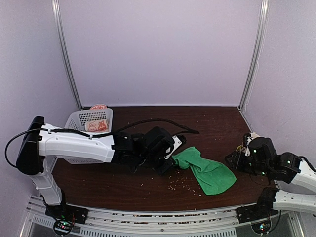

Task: Roll the towels
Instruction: Pick up the towel from the center of the board.

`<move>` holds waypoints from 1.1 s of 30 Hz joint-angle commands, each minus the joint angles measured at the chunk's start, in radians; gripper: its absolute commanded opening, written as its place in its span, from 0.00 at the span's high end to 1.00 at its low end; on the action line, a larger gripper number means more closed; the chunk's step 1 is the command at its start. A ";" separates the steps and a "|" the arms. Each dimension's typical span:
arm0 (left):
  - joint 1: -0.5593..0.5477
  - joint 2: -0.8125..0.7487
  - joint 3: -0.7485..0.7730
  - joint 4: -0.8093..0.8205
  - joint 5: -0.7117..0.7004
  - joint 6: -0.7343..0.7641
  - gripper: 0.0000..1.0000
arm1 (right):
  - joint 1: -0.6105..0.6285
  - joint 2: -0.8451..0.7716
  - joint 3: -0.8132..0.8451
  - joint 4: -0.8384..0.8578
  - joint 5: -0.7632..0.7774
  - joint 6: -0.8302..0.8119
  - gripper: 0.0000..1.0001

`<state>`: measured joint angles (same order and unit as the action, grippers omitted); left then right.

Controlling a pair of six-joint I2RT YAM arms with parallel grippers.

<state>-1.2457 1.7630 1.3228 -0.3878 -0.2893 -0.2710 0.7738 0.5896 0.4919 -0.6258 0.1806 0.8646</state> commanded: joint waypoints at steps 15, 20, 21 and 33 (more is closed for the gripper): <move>-0.018 0.115 -0.081 0.030 0.227 -0.010 0.63 | -0.002 0.009 -0.013 0.038 -0.018 0.000 0.41; -0.029 0.125 -0.078 0.027 0.224 -0.001 0.52 | -0.002 0.027 -0.012 0.052 -0.023 0.000 0.41; -0.029 0.133 -0.075 0.025 0.220 0.000 0.52 | -0.002 0.030 -0.012 0.057 -0.024 -0.001 0.41; -0.028 0.292 0.063 -0.054 0.048 0.023 0.60 | -0.001 0.032 0.007 0.038 -0.026 -0.003 0.41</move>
<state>-1.2716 2.0121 1.3350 -0.4015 -0.1574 -0.2722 0.7738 0.6239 0.4652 -0.5858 0.1532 0.8673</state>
